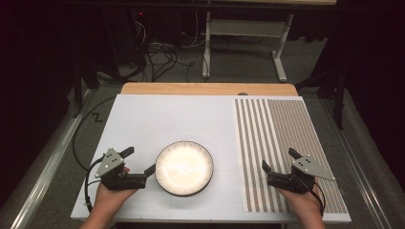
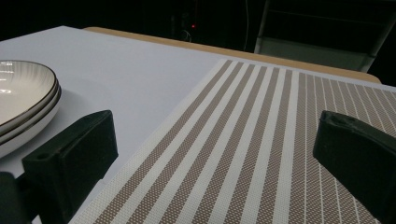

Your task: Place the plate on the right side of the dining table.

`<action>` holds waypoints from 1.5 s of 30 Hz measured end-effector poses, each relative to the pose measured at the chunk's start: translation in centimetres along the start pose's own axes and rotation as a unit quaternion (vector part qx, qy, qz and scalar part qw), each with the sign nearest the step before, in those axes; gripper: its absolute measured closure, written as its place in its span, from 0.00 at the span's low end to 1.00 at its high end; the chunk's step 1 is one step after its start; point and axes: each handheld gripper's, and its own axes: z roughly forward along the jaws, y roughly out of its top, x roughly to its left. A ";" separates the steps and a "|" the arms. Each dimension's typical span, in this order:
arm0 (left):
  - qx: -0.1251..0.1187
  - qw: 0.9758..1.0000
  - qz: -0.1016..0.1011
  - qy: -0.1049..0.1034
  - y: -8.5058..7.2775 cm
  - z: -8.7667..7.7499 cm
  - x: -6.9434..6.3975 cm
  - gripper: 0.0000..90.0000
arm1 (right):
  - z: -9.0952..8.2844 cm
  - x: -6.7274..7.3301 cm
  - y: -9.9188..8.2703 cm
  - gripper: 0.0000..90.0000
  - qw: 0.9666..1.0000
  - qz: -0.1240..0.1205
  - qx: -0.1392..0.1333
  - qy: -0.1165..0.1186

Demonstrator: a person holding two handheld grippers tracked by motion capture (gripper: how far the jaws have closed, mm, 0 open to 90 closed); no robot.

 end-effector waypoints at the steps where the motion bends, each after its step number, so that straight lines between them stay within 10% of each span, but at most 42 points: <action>1: 0.004 1.000 -0.002 0.000 -0.1 0.1 0.0 0.01 | 0.2 0.0 -0.2 0.01 1.000 -0.001 0.004 0.001; 23: -0.002 1.000 -0.017 0.015 -0.3 -0.1 0.3 0.02 | 0.1 -0.1 0.1 0.04 1.000 0.000 -0.007 0.000; 45: -0.002 1.000 -0.003 0.003 -0.2 -0.2 -0.1 0.02 | 2.8 5.1 4.7 0.01 0.997 -0.051 -0.001 0.049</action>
